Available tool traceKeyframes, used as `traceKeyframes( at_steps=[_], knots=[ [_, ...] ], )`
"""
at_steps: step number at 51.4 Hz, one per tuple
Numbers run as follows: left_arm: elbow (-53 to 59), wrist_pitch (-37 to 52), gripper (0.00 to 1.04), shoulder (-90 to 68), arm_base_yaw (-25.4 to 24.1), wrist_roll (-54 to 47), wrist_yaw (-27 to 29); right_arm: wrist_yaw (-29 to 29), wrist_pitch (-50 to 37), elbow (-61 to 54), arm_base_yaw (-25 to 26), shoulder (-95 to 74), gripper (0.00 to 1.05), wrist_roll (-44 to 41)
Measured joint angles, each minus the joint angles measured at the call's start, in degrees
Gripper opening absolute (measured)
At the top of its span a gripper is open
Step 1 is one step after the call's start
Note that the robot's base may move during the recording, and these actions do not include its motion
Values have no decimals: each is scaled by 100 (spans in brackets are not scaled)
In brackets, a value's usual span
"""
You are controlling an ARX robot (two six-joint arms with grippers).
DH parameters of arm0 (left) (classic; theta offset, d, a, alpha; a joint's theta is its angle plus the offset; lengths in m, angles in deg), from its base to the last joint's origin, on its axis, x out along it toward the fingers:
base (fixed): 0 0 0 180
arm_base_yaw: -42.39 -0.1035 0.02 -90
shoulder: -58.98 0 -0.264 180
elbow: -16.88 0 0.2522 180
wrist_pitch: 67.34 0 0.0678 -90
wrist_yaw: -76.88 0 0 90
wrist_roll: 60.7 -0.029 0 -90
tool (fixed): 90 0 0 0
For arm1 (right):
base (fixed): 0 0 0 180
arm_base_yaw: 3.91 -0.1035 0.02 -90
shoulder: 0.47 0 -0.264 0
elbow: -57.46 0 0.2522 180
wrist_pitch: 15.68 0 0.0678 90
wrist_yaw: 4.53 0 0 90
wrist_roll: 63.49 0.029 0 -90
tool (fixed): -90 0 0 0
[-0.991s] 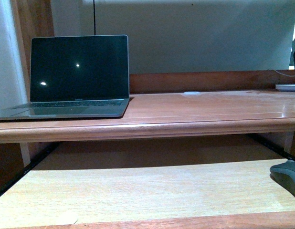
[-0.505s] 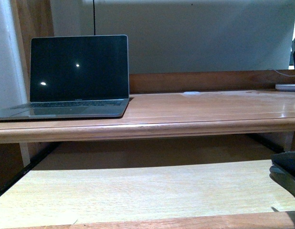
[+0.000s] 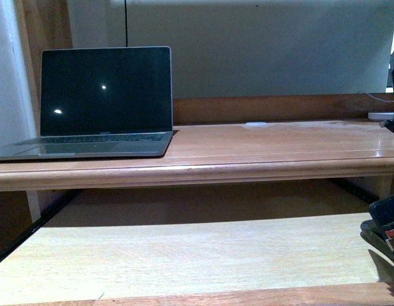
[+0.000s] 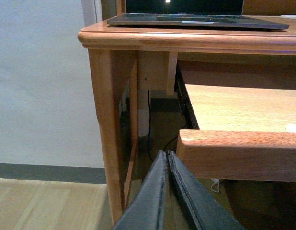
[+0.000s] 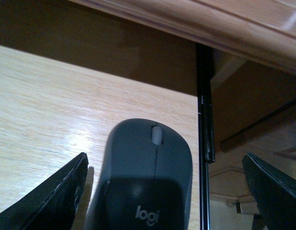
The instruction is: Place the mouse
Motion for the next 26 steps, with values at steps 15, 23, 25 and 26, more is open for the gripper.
traceKeyframes(
  at_steps=[15, 23, 25, 26],
  knots=[
    [0, 0, 49, 0, 0, 0, 0, -22, 315, 87, 236, -109, 97, -107],
    [0, 0, 75, 0, 0, 2, 0, 157, 614, 160, 299, -101, 97, -87],
    [0, 0, 81, 0, 0, 0, 0, 181, 684, 177, 299, -96, 97, -79],
    [0, 0, 84, 0, 0, 0, 0, 195, 704, 181, 299, -96, 97, -74]
  ],
)
